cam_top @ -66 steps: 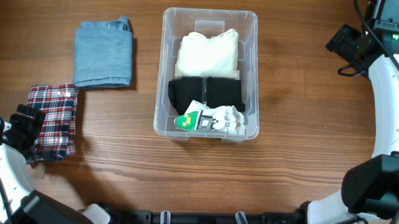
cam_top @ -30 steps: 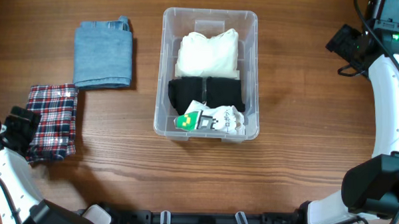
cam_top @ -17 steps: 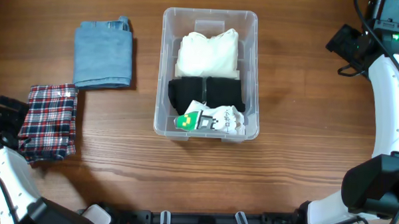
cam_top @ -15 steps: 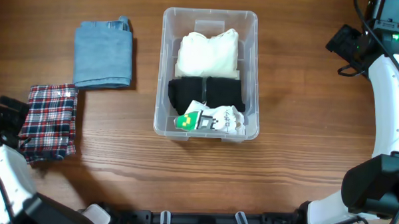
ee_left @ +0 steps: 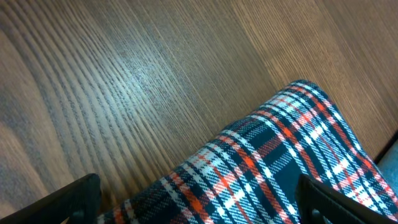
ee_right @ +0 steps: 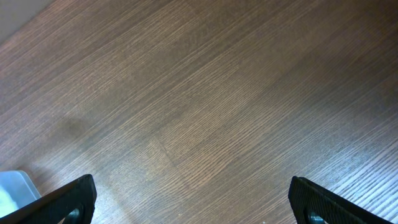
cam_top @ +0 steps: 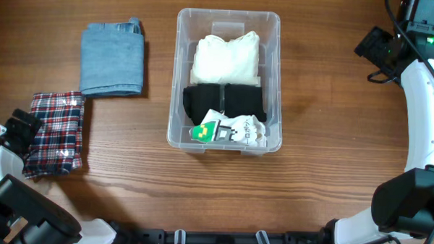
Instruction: Pack container
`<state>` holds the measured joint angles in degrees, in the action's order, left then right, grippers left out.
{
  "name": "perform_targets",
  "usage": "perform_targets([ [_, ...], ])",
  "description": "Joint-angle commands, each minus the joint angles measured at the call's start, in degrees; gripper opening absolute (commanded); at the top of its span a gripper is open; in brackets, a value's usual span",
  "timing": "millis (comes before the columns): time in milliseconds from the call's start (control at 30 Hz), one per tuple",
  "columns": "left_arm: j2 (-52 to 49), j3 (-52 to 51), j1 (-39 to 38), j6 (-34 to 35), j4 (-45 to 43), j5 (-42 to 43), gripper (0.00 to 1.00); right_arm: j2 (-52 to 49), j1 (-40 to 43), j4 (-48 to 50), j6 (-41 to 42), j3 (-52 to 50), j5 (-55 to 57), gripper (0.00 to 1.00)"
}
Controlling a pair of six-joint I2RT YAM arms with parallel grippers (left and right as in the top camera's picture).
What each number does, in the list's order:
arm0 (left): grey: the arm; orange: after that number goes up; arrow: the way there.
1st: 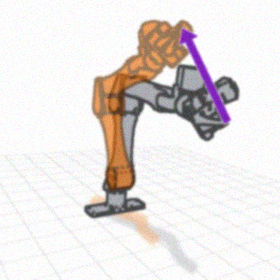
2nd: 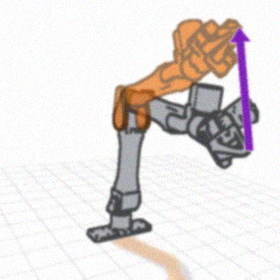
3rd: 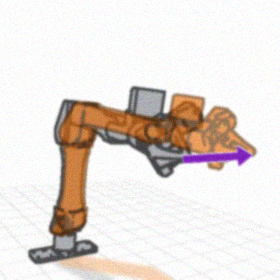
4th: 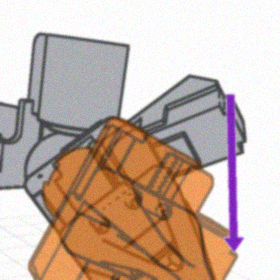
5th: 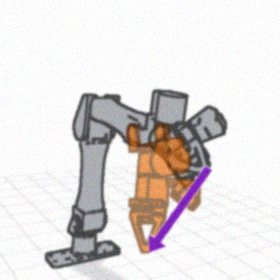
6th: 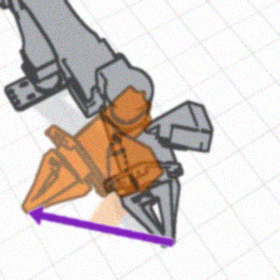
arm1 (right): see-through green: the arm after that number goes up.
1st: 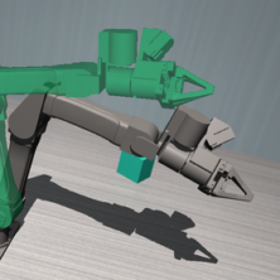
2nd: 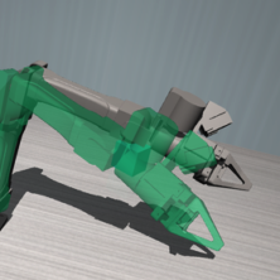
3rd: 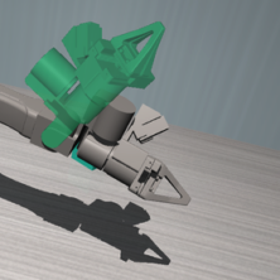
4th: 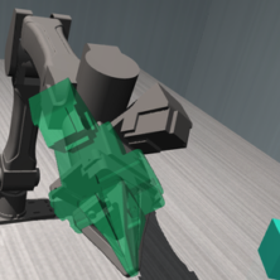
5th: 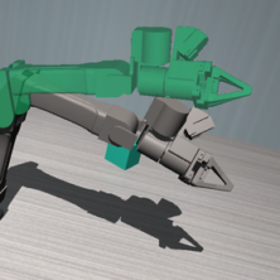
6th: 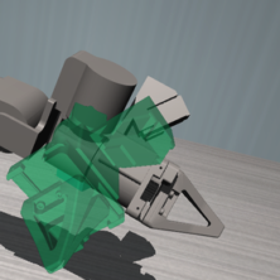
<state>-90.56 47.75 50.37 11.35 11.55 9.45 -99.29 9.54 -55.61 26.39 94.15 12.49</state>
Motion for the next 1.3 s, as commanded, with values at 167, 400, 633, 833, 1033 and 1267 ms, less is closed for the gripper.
perform_targets([
  [167, -2.8, 0.6, 0.4, -1.9, 6.0, 6.2, 1.00, -0.6, 0.1, 0.2, 0.8, -0.2, 1.0, 1.00],
  [400, -3.3, 0.6, 0.4, -1.9, 9.8, 14.2, 1.00, -0.6, 0.1, 0.2, 0.7, -0.2, 1.0, 1.00],
  [633, -3.3, 0.6, 0.2, -2.2, 12.9, 23.2, 1.00, -0.6, 0.1, 0.2, 0.7, -0.2, 1.0, 1.00],
  [833, -3.3, 0.6, -1.6, -2.2, 15.6, 24.8, 1.00, -0.6, 0.1, 0.2, 0.7, -0.2, 1.0, 1.00],
  [1033, -3.3, 0.6, -1.3, -2.2, 10.1, 19.3, 1.00, -0.6, 0.1, 0.2, 0.7, -0.2, 1.0, 1.00],
  [1267, -3.3, 0.6, -0.7, -2.2, 3.7, 17.7, 1.00, -0.6, 0.1, 0.2, 0.7, -0.2, 1.0, 1.00],
])
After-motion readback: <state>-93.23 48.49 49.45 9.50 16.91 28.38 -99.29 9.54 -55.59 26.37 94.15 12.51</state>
